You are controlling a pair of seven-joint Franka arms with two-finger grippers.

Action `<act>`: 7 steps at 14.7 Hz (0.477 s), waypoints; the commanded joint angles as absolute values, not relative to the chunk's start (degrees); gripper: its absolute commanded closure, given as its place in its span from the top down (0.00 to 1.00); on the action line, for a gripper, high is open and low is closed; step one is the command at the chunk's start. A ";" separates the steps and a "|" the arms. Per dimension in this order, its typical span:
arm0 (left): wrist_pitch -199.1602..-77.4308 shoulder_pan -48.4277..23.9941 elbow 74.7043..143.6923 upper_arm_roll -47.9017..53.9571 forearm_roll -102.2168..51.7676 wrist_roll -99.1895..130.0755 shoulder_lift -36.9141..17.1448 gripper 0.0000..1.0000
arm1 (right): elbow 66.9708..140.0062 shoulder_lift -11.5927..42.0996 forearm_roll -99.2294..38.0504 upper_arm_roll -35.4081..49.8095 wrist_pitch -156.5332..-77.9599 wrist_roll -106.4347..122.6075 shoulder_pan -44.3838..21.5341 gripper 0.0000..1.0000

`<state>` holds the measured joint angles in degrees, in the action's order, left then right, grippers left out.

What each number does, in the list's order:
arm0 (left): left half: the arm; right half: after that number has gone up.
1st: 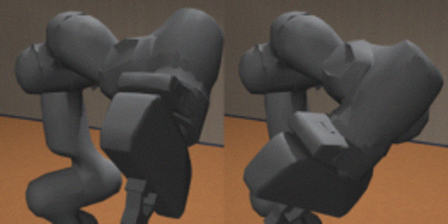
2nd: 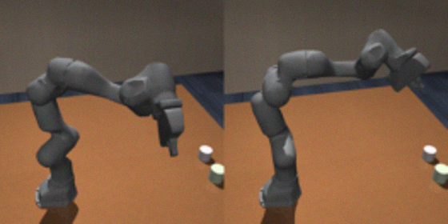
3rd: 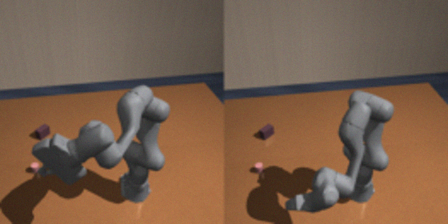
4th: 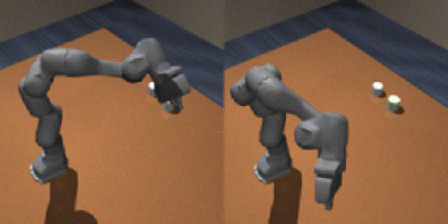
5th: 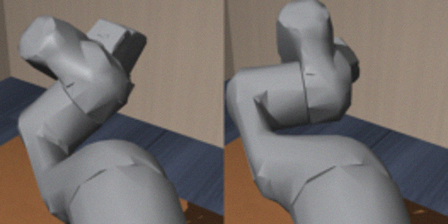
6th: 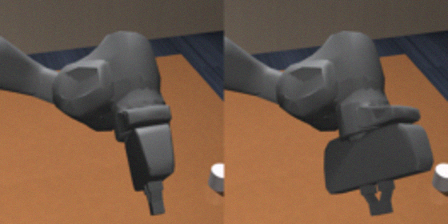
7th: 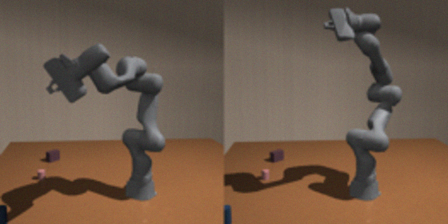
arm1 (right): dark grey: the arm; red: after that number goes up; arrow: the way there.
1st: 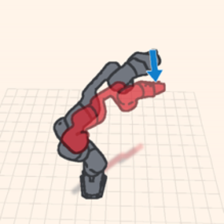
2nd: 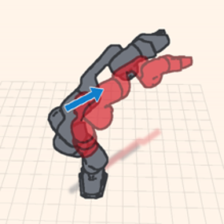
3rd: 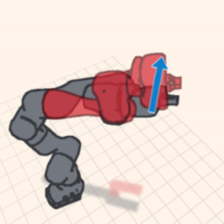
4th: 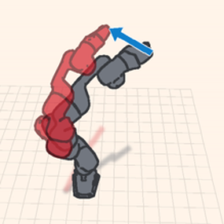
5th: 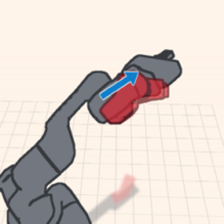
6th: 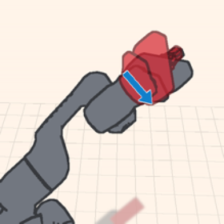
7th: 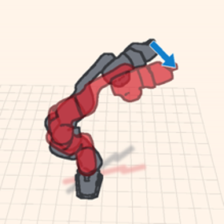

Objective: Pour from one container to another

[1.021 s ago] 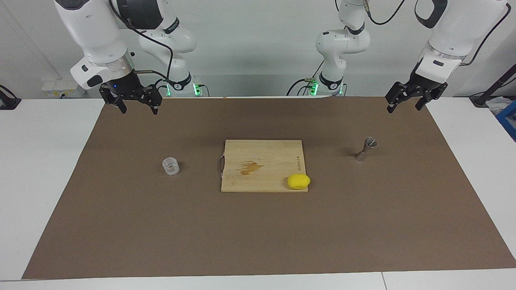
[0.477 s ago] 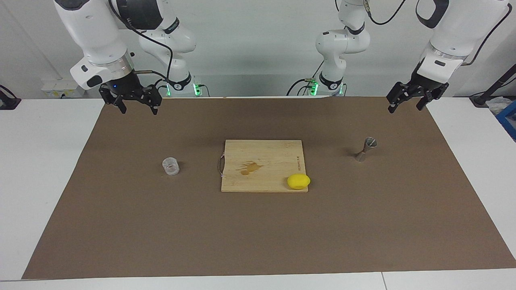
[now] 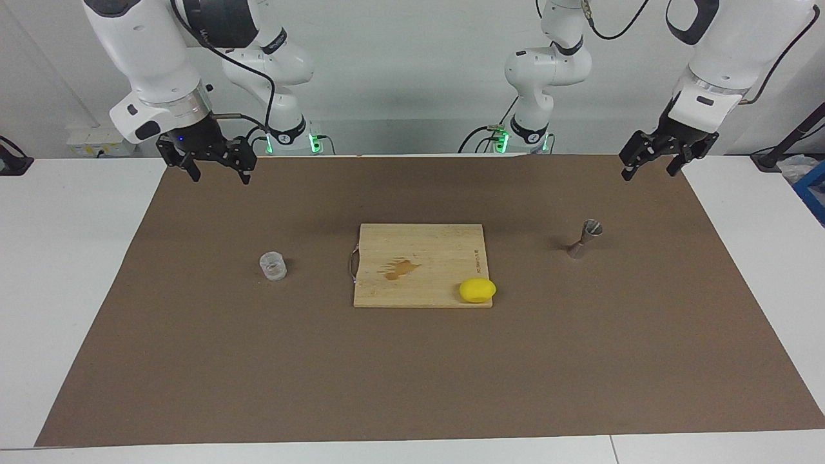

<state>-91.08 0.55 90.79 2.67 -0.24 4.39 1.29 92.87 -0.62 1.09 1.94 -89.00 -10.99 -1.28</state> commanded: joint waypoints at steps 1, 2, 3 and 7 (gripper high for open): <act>-90.35 1.05 91.14 2.81 -0.26 4.13 2.11 1.00 | 93.16 -0.44 0.88 2.29 -90.08 -16.32 -0.35 1.00; -90.79 1.05 91.14 2.73 -0.26 4.22 2.11 1.00 | 93.16 -0.35 0.70 2.29 -90.09 -19.65 -0.35 1.00; -91.05 1.14 91.06 2.72 -0.26 4.22 2.02 1.00 | 93.34 -0.18 -0.34 2.29 -90.09 -23.08 -0.26 1.00; -90.62 3.60 91.58 2.72 -0.26 4.57 2.20 1.00 | 93.87 1.75 -4.30 2.29 -90.44 -35.04 1.84 1.00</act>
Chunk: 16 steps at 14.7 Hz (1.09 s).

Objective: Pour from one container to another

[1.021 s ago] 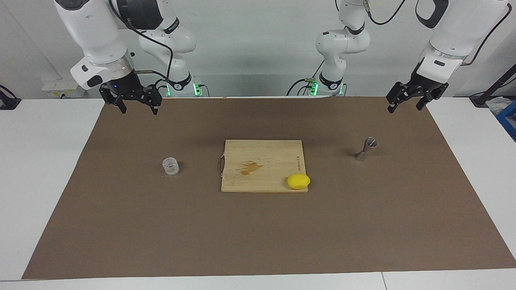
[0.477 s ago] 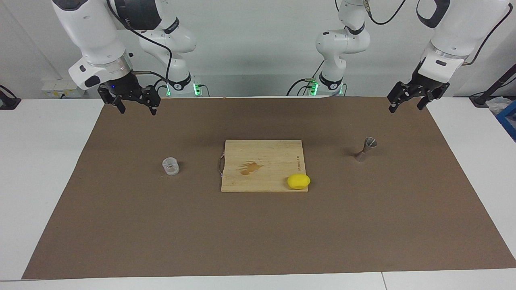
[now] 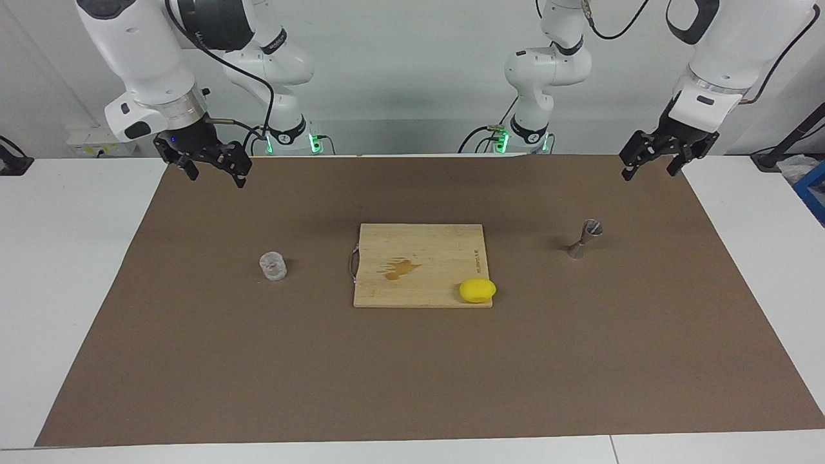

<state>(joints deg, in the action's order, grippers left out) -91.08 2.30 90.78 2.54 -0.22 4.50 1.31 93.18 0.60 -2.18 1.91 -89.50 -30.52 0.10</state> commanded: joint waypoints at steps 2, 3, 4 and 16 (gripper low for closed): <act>-91.31 3.60 92.45 2.81 -0.26 4.66 2.63 1.00 | 95.26 2.20 -7.89 2.29 -91.14 -42.24 3.16 1.00; -91.67 3.60 93.07 2.81 -0.26 4.75 2.90 1.00 | 96.06 2.28 -9.91 2.29 -92.53 -46.97 3.95 1.00; -92.45 3.60 93.69 2.81 -0.26 4.75 3.07 1.00 | 97.20 2.37 -12.37 2.29 -93.59 -50.85 4.74 1.00; -95.89 2.99 100.02 2.90 -0.26 4.31 6.15 1.00 | 111.53 10.36 -37.59 2.20 -110.82 -65.66 11.42 1.00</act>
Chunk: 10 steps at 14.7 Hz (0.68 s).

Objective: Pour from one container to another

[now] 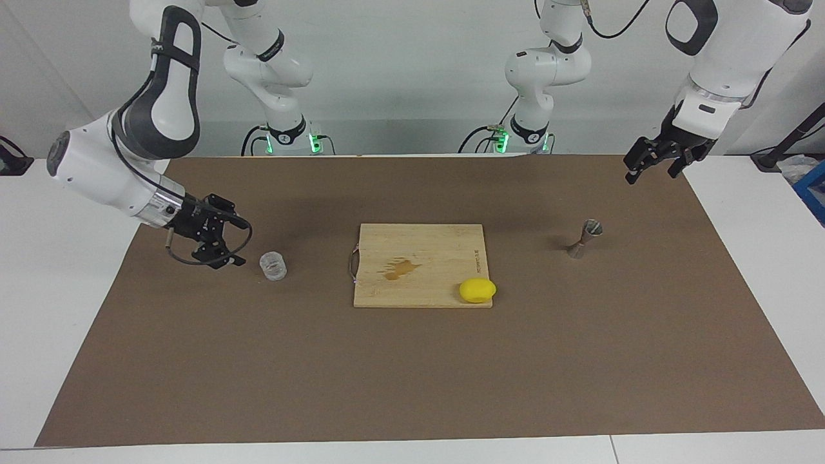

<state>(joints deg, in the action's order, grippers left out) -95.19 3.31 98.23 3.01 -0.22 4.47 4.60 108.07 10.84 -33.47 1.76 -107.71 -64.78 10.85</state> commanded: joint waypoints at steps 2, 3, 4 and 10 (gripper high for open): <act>-95.89 2.90 100.02 2.90 -0.26 4.31 6.15 1.00 | 111.97 12.21 -39.98 2.20 -112.58 -65.57 11.95 1.00; -95.89 2.90 100.02 2.90 -0.26 4.31 6.15 1.00 | 112.49 12.39 -39.99 2.20 -113.28 -65.48 12.21 1.00; -95.89 2.90 100.02 2.90 -0.26 4.31 6.15 1.00 | 113.20 12.57 -40.08 2.20 -113.64 -64.35 12.48 1.00; -96.24 3.69 99.75 2.90 -0.35 3.78 6.15 1.00 | 117.95 15.46 -44.37 2.20 -113.29 -51.88 16.95 1.00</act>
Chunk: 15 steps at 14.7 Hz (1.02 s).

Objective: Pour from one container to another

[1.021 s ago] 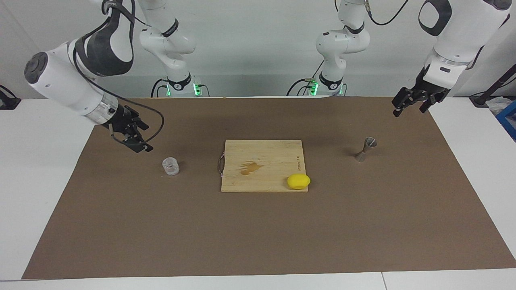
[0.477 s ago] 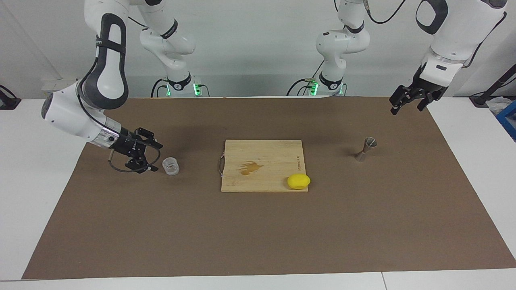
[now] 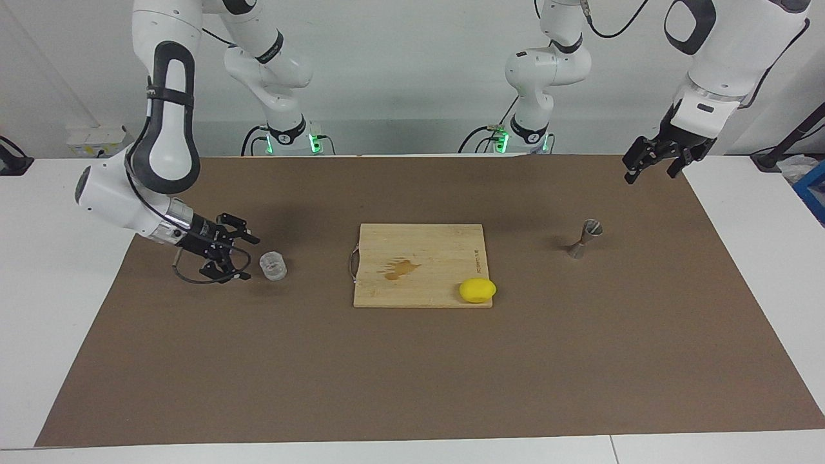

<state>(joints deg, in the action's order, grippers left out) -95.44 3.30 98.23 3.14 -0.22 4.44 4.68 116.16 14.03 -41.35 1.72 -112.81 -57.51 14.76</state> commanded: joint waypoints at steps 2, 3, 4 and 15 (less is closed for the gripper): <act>-96.76 3.69 101.50 2.73 -1.92 2.39 6.76 1.00 | 117.95 18.44 -45.61 2.29 -112.94 -46.87 18.01 1.00; -96.85 4.04 101.86 2.64 -3.06 -0.32 6.77 1.00 | 118.21 18.98 -46.57 2.29 -113.03 -45.54 17.84 1.00; -96.94 4.65 102.21 2.64 -4.38 -3.92 6.68 1.00 | 118.47 18.98 -46.76 2.29 -113.11 -45.44 17.41 1.00; -101.69 15.11 110.38 2.64 -28.80 -50.40 2.38 1.00 | 121.99 19.07 -52.29 2.37 -116.28 -42.46 13.98 1.00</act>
